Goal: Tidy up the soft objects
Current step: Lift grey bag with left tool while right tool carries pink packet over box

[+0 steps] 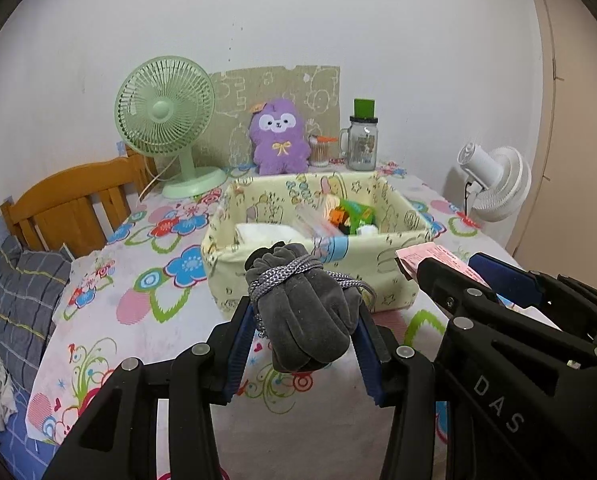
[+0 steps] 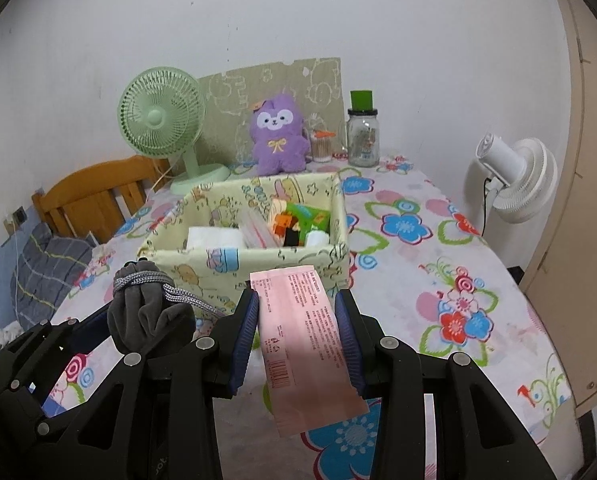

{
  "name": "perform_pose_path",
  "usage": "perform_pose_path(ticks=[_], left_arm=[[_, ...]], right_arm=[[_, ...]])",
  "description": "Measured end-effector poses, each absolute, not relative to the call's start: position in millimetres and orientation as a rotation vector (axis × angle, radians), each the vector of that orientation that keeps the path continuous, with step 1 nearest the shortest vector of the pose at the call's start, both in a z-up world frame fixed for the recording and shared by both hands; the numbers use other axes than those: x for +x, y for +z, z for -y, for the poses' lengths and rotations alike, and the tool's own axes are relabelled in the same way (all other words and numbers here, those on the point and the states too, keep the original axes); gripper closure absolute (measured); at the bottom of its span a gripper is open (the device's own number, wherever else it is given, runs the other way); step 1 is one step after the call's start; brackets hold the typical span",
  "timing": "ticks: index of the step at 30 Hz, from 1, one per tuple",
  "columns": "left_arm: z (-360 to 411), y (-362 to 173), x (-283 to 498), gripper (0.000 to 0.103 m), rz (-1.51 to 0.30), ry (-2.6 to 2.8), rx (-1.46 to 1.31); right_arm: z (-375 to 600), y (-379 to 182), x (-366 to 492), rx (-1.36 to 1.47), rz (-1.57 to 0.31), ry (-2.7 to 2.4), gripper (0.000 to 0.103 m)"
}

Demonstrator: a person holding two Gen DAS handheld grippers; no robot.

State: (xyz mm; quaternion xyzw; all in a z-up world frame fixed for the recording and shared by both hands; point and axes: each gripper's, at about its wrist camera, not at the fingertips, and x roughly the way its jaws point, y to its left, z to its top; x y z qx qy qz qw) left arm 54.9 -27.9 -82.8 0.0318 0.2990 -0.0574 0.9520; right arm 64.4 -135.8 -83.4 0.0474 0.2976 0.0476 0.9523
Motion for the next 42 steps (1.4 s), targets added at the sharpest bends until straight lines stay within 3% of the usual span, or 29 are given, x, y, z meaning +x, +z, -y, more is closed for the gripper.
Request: perform_pose_path(ticks=[42], left_arm=[[37.0, -26.6, 95.4, 0.054, -0.529, -0.14, 0.043]], right_arm=[[145.8, -18.5, 97.7, 0.079, -0.497, 0.077, 0.06]])
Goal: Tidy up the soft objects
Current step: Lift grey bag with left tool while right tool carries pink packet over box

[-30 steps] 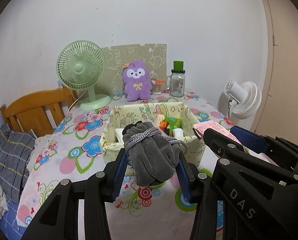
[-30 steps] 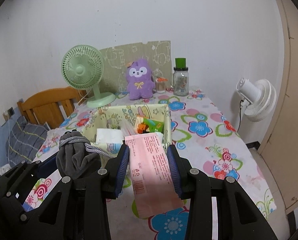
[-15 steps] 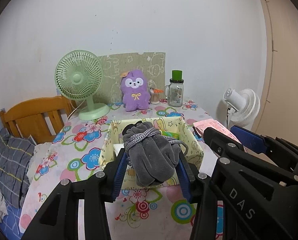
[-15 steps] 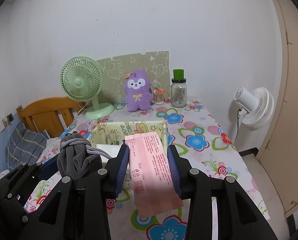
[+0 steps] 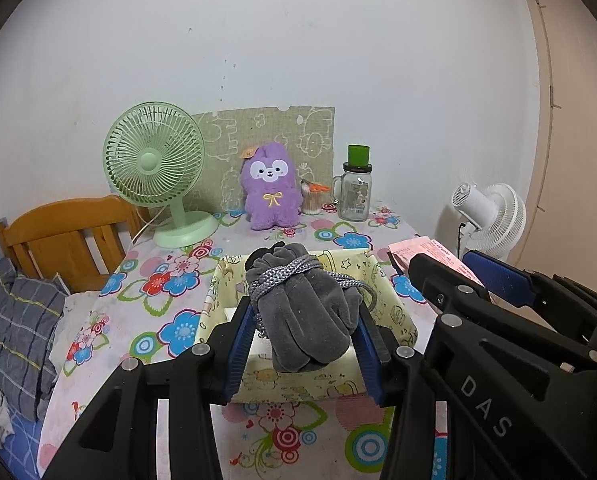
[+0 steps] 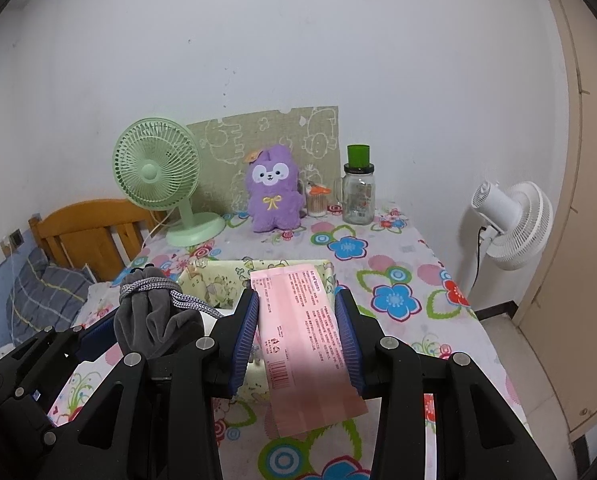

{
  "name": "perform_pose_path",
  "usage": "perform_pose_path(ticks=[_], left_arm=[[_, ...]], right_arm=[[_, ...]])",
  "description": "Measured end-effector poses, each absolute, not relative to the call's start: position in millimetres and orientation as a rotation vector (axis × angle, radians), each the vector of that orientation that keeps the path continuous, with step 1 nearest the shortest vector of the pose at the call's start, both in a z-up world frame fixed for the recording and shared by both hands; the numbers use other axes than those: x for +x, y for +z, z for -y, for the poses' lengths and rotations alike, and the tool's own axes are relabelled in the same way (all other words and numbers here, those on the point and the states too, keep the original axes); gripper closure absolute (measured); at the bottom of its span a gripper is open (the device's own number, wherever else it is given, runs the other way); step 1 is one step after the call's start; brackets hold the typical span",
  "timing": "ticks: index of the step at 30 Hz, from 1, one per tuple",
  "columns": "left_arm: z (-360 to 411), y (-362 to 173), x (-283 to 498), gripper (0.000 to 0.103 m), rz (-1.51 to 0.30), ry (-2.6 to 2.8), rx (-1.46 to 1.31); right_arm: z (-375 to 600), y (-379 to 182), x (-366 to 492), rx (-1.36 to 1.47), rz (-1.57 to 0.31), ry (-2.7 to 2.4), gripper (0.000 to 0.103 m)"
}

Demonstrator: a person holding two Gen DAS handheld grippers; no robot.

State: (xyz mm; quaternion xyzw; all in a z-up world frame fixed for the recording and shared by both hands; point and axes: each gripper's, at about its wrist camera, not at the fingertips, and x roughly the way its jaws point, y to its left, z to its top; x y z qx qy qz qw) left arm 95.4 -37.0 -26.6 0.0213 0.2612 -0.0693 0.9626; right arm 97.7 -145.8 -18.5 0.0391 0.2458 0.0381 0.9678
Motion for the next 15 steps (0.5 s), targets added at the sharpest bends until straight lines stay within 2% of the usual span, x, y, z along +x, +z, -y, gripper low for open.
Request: perform_pose_path(ticks=[15], left_arm=[[29.6, -34.2, 129.2, 0.054, -0.556, -0.128, 0.022]], right_arm=[[138.4, -23.4, 135.1, 0.062, -0.52, 0.08, 0.06]])
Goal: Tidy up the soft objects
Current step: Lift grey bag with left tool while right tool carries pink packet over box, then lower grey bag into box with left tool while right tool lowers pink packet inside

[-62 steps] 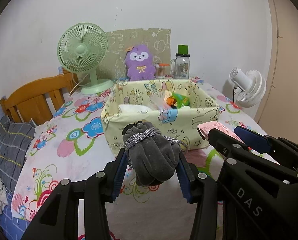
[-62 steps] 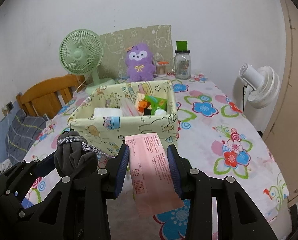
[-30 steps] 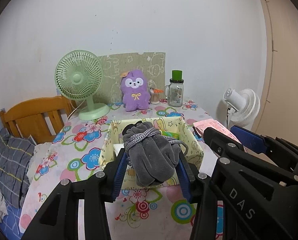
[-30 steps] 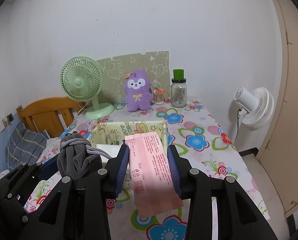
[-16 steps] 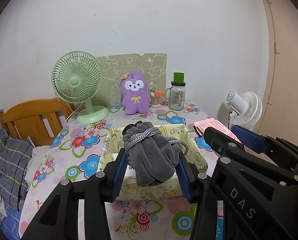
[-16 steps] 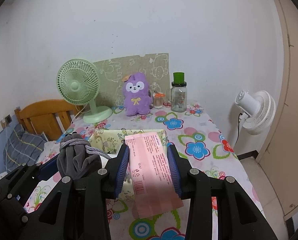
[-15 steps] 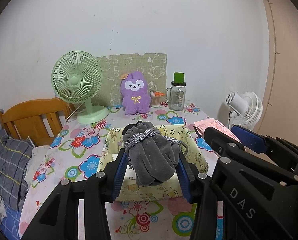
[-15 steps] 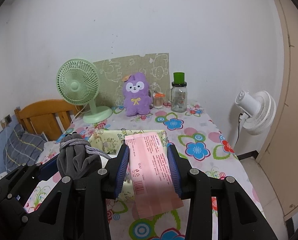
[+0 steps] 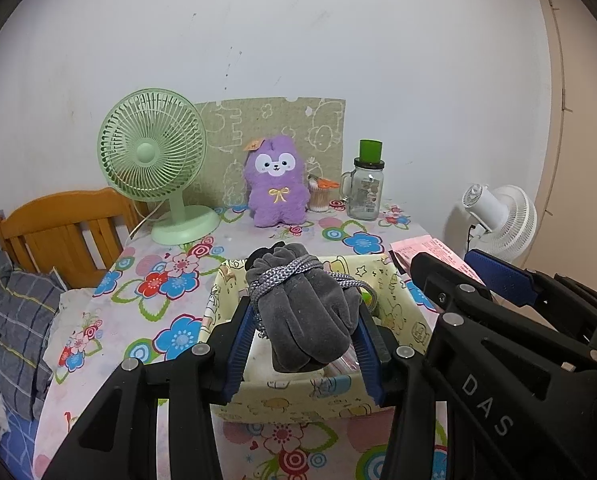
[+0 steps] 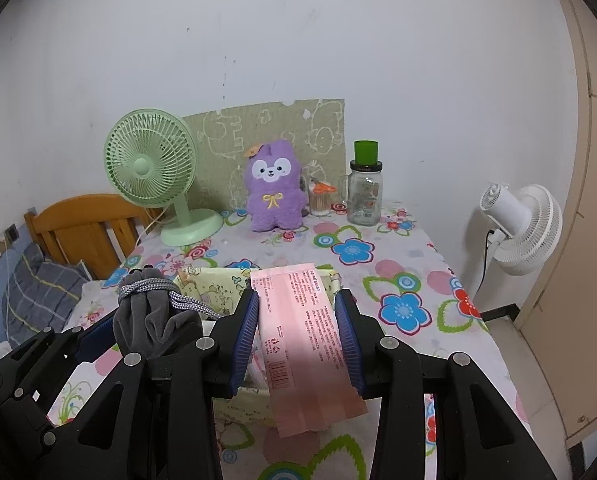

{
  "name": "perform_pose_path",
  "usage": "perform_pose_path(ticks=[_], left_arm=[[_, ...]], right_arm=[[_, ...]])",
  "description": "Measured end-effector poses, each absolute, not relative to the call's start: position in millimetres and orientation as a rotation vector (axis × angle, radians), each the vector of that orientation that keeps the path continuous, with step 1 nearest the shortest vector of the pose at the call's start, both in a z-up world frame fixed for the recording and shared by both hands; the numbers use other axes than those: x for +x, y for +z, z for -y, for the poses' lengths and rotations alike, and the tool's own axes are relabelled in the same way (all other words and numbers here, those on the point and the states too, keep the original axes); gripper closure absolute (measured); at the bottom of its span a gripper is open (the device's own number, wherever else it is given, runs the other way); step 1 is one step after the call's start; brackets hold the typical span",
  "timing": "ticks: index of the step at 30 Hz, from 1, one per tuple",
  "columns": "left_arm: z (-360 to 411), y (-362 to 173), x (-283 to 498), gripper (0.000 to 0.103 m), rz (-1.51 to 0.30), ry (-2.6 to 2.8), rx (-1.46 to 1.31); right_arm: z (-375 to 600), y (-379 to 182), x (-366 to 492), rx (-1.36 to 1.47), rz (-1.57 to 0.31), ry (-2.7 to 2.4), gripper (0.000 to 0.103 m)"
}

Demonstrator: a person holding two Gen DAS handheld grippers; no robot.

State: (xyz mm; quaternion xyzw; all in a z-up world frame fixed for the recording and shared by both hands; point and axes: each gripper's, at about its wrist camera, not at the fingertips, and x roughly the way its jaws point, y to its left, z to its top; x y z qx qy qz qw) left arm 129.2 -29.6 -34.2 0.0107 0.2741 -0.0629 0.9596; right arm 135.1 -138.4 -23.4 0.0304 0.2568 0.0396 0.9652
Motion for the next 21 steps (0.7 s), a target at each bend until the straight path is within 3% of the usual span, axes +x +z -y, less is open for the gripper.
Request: perform_pose_path(ticks=[21], left_arm=[[25.7, -64.4, 179.9, 0.054, -0.65, -0.111, -0.02]], right_arm=[[136.3, -45.4, 187.9, 0.043, -0.589, 0.113, 0.06]])
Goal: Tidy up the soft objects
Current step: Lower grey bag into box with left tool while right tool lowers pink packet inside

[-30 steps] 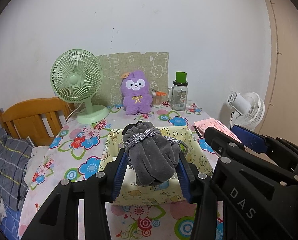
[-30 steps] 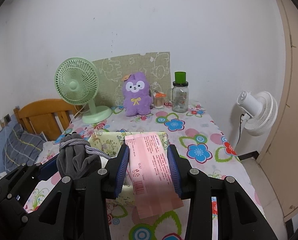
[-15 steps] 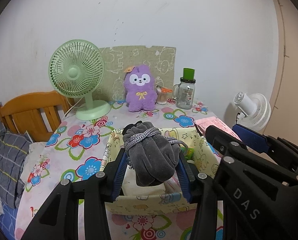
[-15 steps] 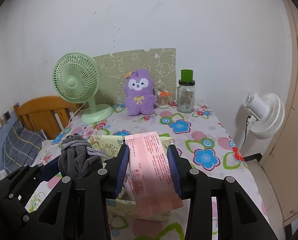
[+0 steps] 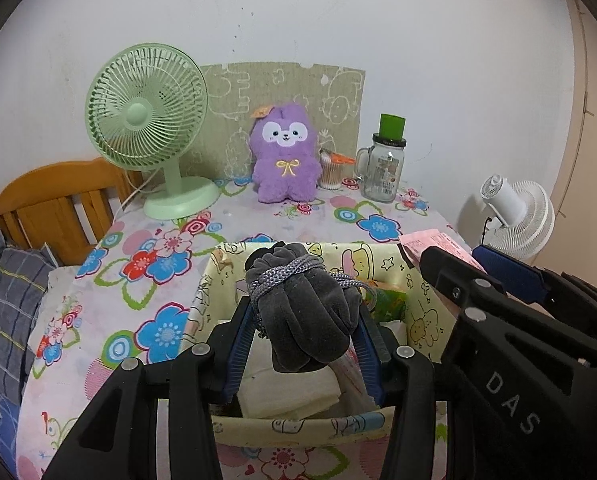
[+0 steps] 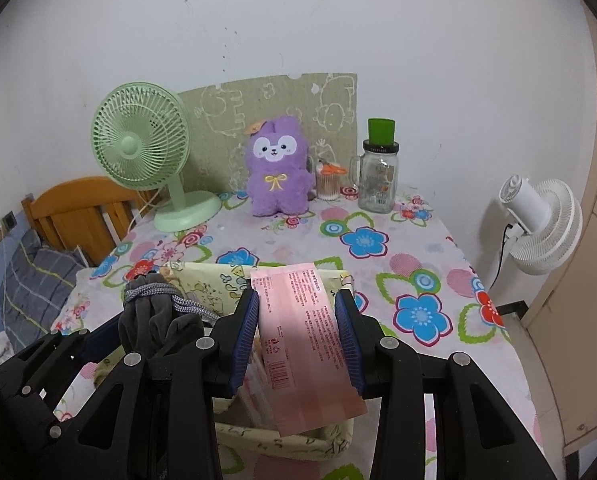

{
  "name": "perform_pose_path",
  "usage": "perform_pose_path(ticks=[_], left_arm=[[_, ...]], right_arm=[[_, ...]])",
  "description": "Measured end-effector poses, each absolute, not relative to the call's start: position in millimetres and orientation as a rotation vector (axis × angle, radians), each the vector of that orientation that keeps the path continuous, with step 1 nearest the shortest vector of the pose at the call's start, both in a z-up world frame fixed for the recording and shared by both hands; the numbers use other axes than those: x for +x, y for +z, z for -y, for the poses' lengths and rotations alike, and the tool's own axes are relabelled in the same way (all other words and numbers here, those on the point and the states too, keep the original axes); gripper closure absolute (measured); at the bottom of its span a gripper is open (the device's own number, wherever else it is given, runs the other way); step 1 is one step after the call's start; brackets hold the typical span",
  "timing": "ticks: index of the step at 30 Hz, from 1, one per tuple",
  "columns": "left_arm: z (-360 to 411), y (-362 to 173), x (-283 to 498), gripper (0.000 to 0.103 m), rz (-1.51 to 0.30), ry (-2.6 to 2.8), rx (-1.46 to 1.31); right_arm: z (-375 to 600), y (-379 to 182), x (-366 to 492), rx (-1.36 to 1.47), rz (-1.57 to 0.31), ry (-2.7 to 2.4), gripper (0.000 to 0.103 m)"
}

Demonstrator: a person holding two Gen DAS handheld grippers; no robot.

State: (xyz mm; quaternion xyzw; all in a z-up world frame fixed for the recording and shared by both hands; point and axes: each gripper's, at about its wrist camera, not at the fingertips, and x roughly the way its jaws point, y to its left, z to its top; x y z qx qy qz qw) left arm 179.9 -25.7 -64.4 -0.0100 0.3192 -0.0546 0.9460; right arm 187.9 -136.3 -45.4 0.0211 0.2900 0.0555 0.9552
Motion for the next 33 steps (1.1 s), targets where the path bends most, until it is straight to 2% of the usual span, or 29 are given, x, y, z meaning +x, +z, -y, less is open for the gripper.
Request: perform_pose_path(ticks=[10, 11, 15, 33], left_arm=[[28.9, -79.4, 193.1, 0.052, -0.701, -0.115, -0.009], [28.8, -80.4, 194.1, 0.05, -0.705, -0.113, -0.009], [27.8, -81.5, 195.9, 0.03, -0.697, -0.109, -0.004], [19.0, -92.0, 204.3, 0.022, -0.723, -0.094, 0.004]], right_arm=[[138.8, -57.4, 209.5, 0.051, -0.621, 0.12, 0.06], [138.8, -58.1, 210.5, 0.051, -0.623, 0.122, 0.06], [138.3, -62.6, 215.9, 0.056, -0.635, 0.127, 0.06], [125.0, -79.2, 235.3, 0.066, -0.684, 0.166, 0.059]])
